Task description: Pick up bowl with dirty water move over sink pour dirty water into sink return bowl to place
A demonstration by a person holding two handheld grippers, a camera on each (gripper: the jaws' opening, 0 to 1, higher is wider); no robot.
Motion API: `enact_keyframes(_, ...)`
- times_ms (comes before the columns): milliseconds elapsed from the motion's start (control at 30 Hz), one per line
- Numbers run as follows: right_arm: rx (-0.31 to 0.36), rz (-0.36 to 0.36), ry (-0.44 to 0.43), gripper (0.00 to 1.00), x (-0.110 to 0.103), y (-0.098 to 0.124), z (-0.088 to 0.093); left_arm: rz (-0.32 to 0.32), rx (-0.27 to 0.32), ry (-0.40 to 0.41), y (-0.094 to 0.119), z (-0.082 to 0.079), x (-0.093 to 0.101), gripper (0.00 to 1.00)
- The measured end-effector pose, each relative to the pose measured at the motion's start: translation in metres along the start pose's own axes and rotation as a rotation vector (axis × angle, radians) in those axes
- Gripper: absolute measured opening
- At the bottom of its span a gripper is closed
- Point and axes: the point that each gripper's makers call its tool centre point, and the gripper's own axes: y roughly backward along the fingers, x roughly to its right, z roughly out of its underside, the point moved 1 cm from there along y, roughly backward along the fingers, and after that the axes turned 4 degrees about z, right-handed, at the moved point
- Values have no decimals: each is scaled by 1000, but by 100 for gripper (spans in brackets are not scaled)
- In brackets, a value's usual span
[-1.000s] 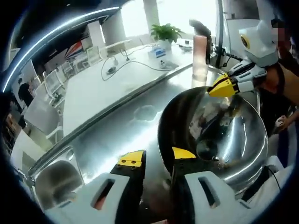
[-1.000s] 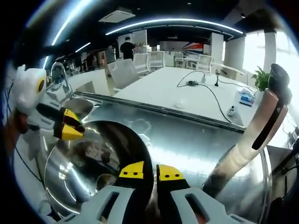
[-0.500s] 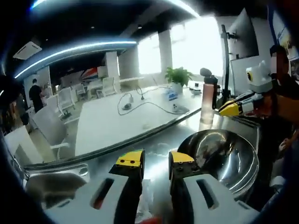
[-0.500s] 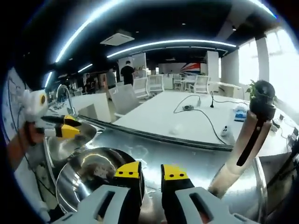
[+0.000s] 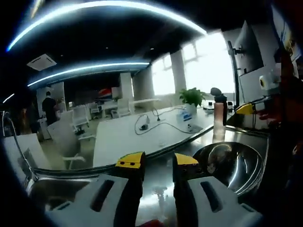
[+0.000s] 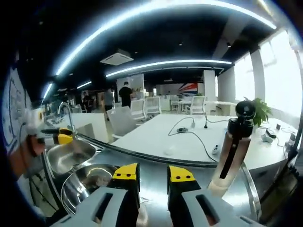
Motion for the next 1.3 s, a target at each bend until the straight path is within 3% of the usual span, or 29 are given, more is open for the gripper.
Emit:
enact_keyframes(100, 25, 9, -47, 21, 12, 12, 1, -77, 44, -89, 15, -6, -12, 17)
enact_keyframes(267, 69, 38, -86, 21, 30, 29, 6, -80, 66, -89, 33, -7, -9, 18)
enact_keyframes(433, 82, 36, -115, 24, 36, 43, 19, -145, 98, -28, 53, 4, -17, 18)
enact_keyframes(567, 159, 58, 7, 30, 39, 55, 15, -188, 103, -11, 65, 20, -21, 18)
enact_keyframes(733, 256, 113, 135, 31, 39, 77, 5, -212, 108, 34, 72, 36, -27, 18)
enact_keyframes(967, 326, 177, 194, 31, 42, 102, 3, -259, 160, 54, 90, 41, -29, 18)
enact_keyframes(1167, 345, 228, 134, 31, 58, 110, 29, -296, 178, 91, 101, 57, -26, 18)
enact_keyframes(1233, 320, 238, 63, 31, 63, 106, 43, -294, 177, 105, 101, 65, -24, 18)
enact_keyframes(1300, 305, 237, 66, 31, 64, 102, 56, -289, 157, 126, 100, 74, -20, 19)
